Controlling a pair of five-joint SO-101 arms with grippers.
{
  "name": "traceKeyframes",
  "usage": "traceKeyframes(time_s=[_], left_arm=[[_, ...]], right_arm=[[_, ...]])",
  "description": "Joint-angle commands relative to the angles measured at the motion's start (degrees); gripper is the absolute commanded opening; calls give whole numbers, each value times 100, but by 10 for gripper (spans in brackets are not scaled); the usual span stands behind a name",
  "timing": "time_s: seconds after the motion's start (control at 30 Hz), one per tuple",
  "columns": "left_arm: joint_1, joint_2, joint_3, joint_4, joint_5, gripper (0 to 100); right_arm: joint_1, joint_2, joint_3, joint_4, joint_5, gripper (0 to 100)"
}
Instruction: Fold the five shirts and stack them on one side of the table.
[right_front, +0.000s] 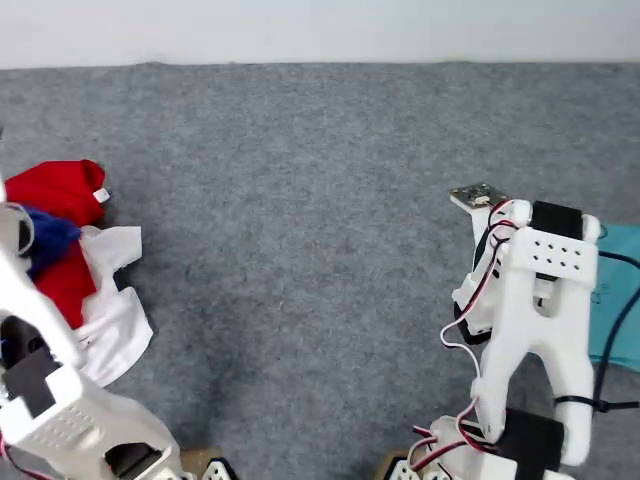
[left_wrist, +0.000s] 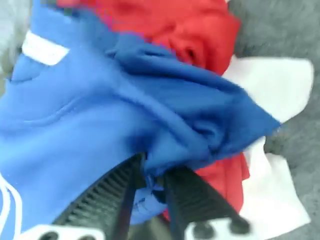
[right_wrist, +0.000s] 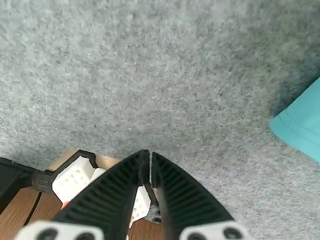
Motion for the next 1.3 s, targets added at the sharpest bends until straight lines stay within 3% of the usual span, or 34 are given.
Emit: traceKeyframes(time_s=[0.0,0.33,0.6,0.83,1.03,1.1,1.27], left_arm=[[141,-88,-963,369,105,13],[607,-35,-3969,1248,1204,13],[2215,-70,-5314,1512,1952,13],[4325,-18,-5244,1512,2207,13],[6031,0,-4136,1284,2198,15],[6347,53,-3714,1213,2198,31],[6479,44,-3371,1407,2374,202]], right_arm=[[-48,-251,-35,242,-44,9],[-31,-251,-35,242,-44,9],[-22,-295,-35,251,-44,9],[-22,-303,-35,251,-44,9],[-13,-268,-35,251,-44,9],[-13,-259,-35,251,-44,9],[75,-259,-35,242,-44,9]])
